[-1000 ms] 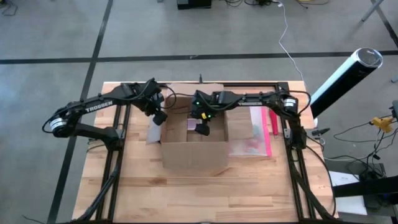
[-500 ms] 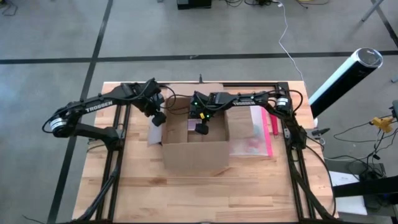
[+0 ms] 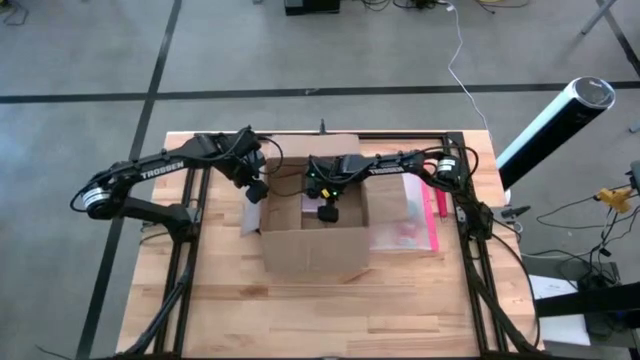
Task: Unpack boxes
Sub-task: Put the red card game into the zip bag
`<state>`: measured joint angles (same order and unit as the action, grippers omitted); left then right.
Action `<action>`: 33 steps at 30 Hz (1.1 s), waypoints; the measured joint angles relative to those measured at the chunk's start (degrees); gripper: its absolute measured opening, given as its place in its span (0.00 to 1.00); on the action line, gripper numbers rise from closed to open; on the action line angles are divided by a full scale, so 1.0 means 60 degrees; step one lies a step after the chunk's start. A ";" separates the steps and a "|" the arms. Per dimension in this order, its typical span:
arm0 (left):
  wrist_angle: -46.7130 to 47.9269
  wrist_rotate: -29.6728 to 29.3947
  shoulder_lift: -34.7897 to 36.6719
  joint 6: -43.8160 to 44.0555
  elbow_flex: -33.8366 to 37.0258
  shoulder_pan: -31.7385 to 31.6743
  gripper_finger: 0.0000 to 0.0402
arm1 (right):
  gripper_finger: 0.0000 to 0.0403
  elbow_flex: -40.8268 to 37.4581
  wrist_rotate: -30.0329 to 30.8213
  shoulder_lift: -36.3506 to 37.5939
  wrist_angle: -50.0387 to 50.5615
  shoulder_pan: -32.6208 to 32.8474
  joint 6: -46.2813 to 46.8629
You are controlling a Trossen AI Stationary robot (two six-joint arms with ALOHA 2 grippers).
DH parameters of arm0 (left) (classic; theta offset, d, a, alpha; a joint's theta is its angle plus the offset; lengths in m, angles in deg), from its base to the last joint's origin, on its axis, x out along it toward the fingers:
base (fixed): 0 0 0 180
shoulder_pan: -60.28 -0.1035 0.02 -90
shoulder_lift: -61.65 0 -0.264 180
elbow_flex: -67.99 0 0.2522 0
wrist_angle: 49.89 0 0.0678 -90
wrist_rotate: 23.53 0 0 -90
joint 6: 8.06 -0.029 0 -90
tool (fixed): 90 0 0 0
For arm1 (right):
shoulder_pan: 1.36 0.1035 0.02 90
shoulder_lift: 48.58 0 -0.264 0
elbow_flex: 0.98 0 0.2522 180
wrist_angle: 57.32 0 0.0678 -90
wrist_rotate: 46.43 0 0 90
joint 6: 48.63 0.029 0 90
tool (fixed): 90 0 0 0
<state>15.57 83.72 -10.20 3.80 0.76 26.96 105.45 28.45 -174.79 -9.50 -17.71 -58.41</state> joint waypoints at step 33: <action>0.0092 -0.0304 0.0089 -0.0873 0.0000 -0.0011 0.68 | 0.71 0.5367 0.2752 0.0414 0.7541 -0.0071 0.0482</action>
<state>16.12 81.90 -9.67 -1.44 0.76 26.89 137.65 44.97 -172.31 35.75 -18.13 -55.52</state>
